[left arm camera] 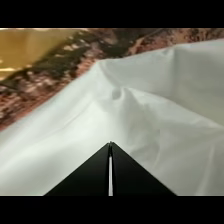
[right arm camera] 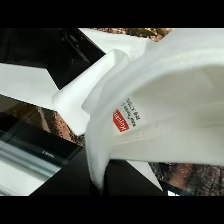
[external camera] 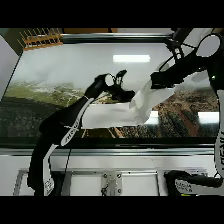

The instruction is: Fold the clothes and pants, and hang the long-sleeved shirts on hangers.

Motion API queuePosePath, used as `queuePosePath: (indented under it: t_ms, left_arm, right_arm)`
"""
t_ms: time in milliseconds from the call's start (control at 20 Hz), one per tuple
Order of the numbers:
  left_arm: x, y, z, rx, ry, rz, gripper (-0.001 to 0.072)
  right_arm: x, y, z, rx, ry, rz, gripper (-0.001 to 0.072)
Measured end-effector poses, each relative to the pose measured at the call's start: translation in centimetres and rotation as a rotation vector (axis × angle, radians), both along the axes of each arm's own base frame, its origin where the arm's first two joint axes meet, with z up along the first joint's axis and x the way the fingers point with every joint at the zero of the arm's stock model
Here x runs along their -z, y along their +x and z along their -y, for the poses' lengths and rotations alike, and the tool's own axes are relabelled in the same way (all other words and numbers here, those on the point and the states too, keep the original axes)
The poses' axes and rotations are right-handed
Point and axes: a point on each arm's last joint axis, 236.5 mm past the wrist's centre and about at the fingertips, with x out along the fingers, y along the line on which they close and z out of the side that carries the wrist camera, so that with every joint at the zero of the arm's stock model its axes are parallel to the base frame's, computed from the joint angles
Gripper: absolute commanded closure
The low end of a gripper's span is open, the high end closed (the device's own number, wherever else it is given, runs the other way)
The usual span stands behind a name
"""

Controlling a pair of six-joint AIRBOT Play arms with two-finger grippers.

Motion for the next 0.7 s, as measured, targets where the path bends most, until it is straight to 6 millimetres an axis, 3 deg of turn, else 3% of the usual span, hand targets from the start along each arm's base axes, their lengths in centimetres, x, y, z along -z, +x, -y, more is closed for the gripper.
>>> queuePosePath:
  t_ms: [300,700]
  left_arm:
    - [-3.9,4.3,-11.7,-0.085,0.151,0.063,0.0703]
    - [-12.9,7.9,-25.5,-0.301,0.196,0.207,0.0703]
  right_arm:
    - [1.0,-0.4,-5.5,-0.081,0.020,0.004,0.0701]
    - [5.6,-2.1,-18.0,-0.232,0.121,-0.038,0.0700]
